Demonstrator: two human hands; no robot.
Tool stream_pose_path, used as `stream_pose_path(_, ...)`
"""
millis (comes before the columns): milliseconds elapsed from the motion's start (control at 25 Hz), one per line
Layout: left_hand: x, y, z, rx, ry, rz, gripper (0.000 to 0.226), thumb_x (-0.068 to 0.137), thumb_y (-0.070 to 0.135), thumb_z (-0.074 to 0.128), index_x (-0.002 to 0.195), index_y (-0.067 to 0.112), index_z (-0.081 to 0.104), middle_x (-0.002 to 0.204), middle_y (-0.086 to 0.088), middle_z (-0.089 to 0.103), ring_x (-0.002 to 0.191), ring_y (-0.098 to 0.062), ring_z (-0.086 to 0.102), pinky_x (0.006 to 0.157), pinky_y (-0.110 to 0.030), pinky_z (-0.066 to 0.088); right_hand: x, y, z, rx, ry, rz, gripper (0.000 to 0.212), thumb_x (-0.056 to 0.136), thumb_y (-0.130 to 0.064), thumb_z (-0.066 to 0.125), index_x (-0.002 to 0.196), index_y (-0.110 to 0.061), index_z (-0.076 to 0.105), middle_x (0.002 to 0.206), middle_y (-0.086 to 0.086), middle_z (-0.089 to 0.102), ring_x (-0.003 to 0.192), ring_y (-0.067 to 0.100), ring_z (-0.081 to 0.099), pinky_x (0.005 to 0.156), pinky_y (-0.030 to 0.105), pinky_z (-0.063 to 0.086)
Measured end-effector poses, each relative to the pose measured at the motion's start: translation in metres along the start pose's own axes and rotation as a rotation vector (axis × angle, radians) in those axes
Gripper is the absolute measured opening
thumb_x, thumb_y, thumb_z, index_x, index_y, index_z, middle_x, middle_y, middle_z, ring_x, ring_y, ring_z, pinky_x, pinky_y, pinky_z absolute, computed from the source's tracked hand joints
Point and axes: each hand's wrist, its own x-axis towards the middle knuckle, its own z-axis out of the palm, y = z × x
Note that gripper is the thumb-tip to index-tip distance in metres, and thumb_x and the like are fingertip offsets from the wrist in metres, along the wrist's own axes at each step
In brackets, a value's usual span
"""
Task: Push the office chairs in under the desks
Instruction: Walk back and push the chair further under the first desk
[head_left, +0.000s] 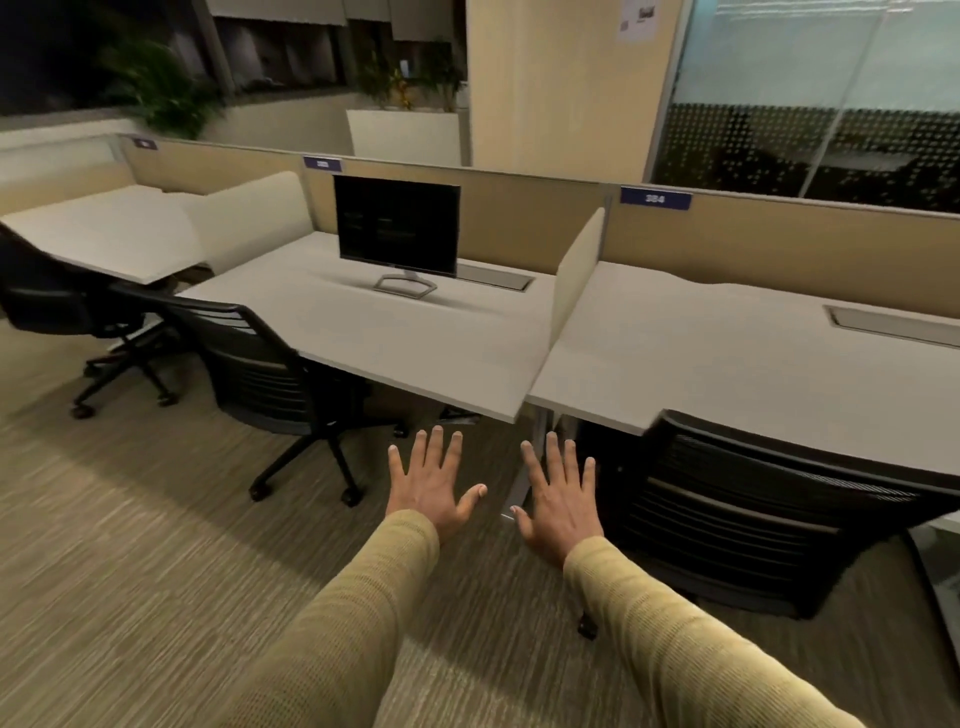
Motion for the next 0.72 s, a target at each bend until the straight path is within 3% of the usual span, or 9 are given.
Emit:
stream_pose_path(280,-0.021,-0.137,0.007,-0.030,0.018,-0.162,0.084,0.094,0.071,0.019,0.159,0.025,-0.006,0.169,-0.005,-0.005,0.154,-0.026,-0.009,0.119,-0.062,-0.004,0.047,-0.138,0.021,0.029,-0.041,-0.163,0.092,0.094,-0.060,0.044,0.154,-0.028,-0.019,0.162,0.012,-0.023,0.148,0.036,-0.020,0.114,0.059,-0.015)
stream_pose_path(720,-0.036,-0.327,0.022,-0.060,0.016,-0.479,0.083,0.096,0.070,0.023,0.160,0.024,-0.001,0.169,-0.007,0.000,0.154,-0.027,-0.003,0.120,-0.061,-0.001,0.141,-0.337,0.062,0.065,-0.106,-0.475,0.091,0.094,-0.057,0.045,0.156,-0.024,-0.012,0.165,0.014,-0.011,0.151,0.037,-0.010,0.119,0.060,-0.003)
